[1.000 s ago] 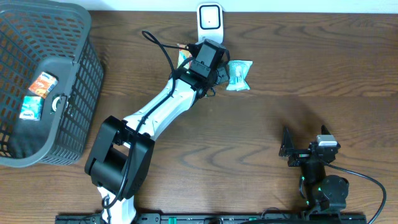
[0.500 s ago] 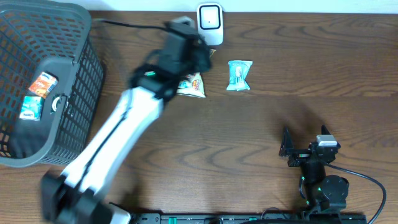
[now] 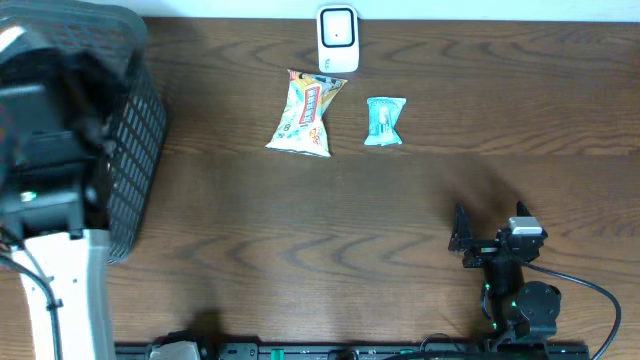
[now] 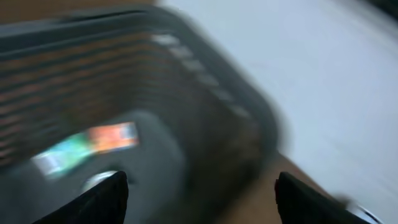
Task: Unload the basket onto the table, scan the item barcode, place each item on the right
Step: 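Return the left gripper into the basket and grasp the Kleenex pack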
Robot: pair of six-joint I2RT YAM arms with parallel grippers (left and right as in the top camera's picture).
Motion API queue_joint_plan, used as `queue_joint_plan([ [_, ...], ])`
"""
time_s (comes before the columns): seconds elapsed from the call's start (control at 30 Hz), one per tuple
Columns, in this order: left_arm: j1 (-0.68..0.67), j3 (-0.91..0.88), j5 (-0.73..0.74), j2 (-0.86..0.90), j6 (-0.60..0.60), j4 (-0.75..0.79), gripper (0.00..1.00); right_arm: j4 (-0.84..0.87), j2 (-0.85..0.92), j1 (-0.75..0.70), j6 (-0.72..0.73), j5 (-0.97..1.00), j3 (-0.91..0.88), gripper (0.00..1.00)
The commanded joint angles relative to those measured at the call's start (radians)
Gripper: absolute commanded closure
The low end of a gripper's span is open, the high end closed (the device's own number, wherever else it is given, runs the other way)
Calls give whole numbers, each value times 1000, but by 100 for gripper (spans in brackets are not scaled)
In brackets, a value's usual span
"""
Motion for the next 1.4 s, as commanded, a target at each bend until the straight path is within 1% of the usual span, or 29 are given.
queue_joint_plan([
  [0.0,122,11,-32,39,-80,-58,25,-5,0,-8,10,8,-1,1],
  [0.07,184,11,-12,70,-161,-98,25,-5,0,-8,10,8,-1,1],
  [0.13,229,11,41,105,-195,-116,25,-5,0,-8,10,8,-1,1],
  [0.23,274,11,93,166,-197,-116,25,-5,0,-8,10,8,-1,1],
  [0.27,288,11,93,196,-199,-119,19,-5,0,-8,10,8,-1,1],
  [0.3,294,11,93,220,-199,-121,19,-5,0,-8,10,8,-1,1],
  [0.5,298,11,90,360,-198,-122,18,-5,0,-8,10,8,-1,1],
  [0.63,298,11,31,454,-189,-78,18,-5,0,-8,10,8,-1,1],
  [0.73,298,11,-60,515,-154,-56,18,-5,0,-8,10,8,-1,1],
  [0.87,298,11,-195,582,-153,-56,18,-5,0,-8,10,8,-1,1],
  [0.9,298,11,-210,595,-153,-55,18,-5,0,-8,10,8,-1,1],
  [1.23,308,11,-216,709,-163,-7,17,-5,0,-8,10,8,-1,1],
  [1.37,332,9,-212,739,-226,-8,18,-5,0,-8,10,8,-1,1],
])
